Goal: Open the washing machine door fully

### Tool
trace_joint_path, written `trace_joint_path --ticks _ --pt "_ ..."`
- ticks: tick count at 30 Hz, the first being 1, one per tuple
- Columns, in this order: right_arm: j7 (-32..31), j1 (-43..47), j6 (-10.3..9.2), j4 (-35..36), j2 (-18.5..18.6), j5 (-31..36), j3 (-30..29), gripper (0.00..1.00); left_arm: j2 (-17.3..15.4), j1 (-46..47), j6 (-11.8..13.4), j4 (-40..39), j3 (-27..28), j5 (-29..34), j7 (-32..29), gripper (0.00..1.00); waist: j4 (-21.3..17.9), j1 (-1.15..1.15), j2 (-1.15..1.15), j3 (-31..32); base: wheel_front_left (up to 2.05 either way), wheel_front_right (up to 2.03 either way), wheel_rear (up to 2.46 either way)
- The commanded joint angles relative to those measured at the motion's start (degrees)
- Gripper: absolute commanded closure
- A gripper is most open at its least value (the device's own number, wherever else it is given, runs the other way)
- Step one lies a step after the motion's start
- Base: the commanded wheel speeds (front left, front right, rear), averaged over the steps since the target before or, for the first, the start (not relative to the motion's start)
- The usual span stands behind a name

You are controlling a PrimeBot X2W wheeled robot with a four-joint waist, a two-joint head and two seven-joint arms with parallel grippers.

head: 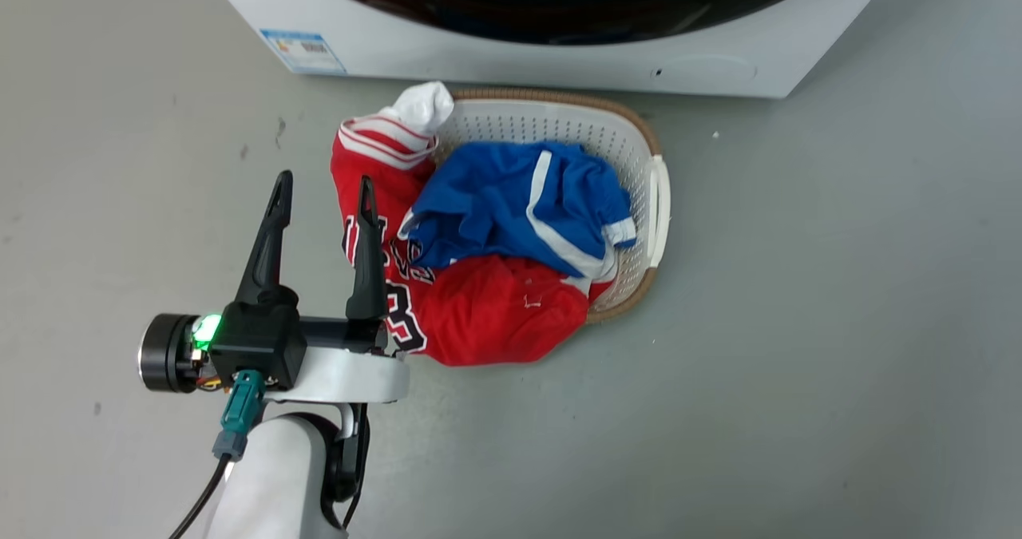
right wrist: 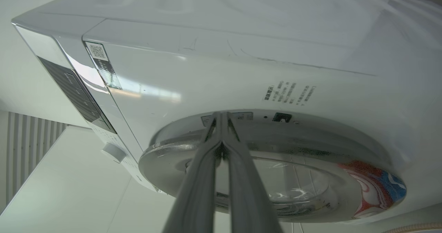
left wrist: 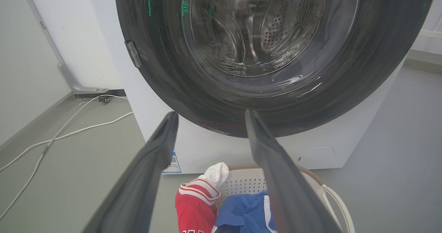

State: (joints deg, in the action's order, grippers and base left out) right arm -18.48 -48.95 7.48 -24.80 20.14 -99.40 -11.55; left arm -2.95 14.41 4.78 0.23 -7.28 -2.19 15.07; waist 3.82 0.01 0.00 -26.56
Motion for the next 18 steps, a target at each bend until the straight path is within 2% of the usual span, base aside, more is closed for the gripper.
trace_joint_path --ticks 1,8,18 --pt "-0.93 -3.10 0.02 -1.69 1.24 1.16 1.45 1.00 0.09 1.30 0.32 -0.33 -0.26 0.03 0.16 0.00 0.85 -0.01 0.00 -2.92 0.00 0.00 0.00" --pt "-4.89 -14.13 0.02 -7.50 4.63 4.91 7.22 1.00 0.09 3.43 0.69 -0.76 -1.00 -0.52 0.16 0.00 1.59 -0.01 0.00 -6.74 0.00 0.00 0.00" --pt "-10.29 -22.86 0.01 -11.74 6.02 8.79 13.47 1.00 0.09 4.90 1.38 -0.87 -2.02 -1.25 0.16 0.00 2.71 -0.01 0.00 -8.70 0.00 0.00 0.00"
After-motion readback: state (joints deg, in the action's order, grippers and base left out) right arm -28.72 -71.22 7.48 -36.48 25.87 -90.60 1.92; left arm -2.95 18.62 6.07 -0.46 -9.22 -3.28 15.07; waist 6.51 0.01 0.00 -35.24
